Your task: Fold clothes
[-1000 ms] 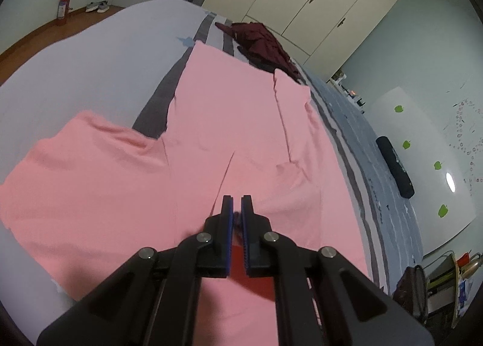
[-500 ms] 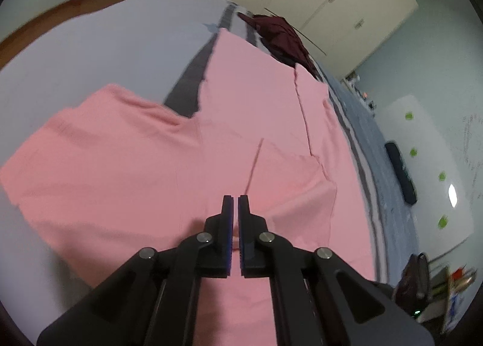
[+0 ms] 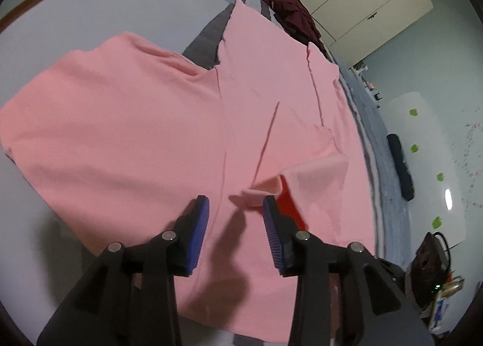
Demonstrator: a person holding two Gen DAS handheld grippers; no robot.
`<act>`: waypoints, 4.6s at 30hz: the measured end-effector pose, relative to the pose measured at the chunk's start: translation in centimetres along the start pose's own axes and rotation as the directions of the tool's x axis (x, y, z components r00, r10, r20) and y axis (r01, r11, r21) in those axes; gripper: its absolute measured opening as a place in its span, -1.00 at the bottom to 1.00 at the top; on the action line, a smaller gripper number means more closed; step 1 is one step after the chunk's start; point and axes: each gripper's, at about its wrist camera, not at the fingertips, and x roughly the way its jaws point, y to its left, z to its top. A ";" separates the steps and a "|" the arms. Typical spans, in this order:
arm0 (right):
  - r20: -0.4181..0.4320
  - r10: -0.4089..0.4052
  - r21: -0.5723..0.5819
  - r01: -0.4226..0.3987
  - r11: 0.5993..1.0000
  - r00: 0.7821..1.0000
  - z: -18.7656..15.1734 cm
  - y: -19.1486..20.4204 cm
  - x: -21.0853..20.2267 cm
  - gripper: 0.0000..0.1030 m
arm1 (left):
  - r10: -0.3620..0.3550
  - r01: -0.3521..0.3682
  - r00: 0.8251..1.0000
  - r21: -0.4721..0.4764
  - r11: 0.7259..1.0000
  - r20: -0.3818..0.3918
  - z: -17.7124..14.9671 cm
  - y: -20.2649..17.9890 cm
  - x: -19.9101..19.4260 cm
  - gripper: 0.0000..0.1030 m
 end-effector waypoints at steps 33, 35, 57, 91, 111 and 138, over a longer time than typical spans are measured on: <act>-0.003 0.077 0.048 -0.076 0.996 0.997 -0.9 0.4 -0.4 -0.82 | 0.104 -0.100 0.992 -0.061 0.993 0.075 1.5 3.1 -1.4 -0.71; -0.001 0.078 0.048 -0.078 0.996 0.997 -0.8 0.4 -0.4 -0.82 | 0.053 -0.049 0.998 -0.095 0.994 0.035 1.0 3.1 -1.2 -0.71; -0.004 0.035 0.075 -0.035 0.997 0.999 -1.1 -1.2 -0.5 -0.83 | -0.111 0.121 0.992 -0.245 0.962 0.052 0.2 2.6 -2.5 0.12; -0.002 0.080 0.012 -0.080 0.997 0.997 -0.2 1.9 -0.3 -0.83 | -0.148 0.167 0.981 -0.150 0.974 0.126 4.3 1.0 -1.4 -0.98; -0.024 0.206 -0.038 -0.207 0.978 0.978 4.4 9.8 4.3 -0.84 | -0.048 0.074 0.977 -0.121 0.990 0.209 9.4 8.0 -7.8 -0.98; -0.043 0.309 0.077 -0.305 0.949 0.950 6.1 7.1 5.5 -0.84 | -0.040 0.057 0.983 -0.089 0.994 0.181 11.1 9.5 -6.6 -0.98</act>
